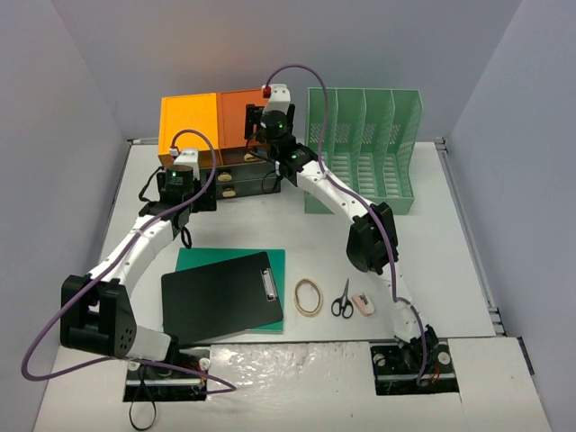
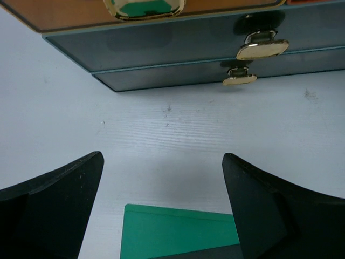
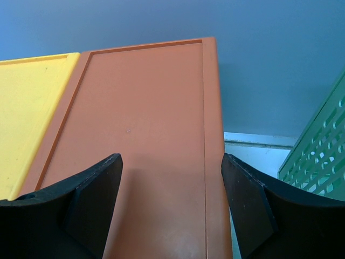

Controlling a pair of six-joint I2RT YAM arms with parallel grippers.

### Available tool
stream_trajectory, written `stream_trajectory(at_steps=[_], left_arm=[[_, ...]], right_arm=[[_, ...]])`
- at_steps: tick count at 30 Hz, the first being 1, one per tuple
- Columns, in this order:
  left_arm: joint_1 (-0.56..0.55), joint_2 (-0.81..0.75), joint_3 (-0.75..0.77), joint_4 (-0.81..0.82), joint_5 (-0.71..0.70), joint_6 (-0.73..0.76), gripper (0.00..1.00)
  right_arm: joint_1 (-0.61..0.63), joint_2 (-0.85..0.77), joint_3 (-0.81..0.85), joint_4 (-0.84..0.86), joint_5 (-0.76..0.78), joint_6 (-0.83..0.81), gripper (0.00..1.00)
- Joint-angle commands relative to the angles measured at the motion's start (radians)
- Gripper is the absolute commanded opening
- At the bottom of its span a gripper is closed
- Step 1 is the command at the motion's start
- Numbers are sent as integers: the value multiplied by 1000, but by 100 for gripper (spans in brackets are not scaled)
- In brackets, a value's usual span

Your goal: Organize the desk

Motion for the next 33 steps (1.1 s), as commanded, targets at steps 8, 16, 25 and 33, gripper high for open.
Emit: stream_trajectory(at_steps=[8,16,25,33], left_arm=[[1,33,7,372,-97,78,90],[-5,113,110,422,-95,119,89],[-4,155,206,433,-89,169,86],[-1,189,216,427,-70,147,78]], right_arm=[[0,24,19,-120,-66,48,71],[4,29,15,-129,-74,54,71],[7,31,14,-146,-75,44,71],[6,23,2,-151,-64,32,71]])
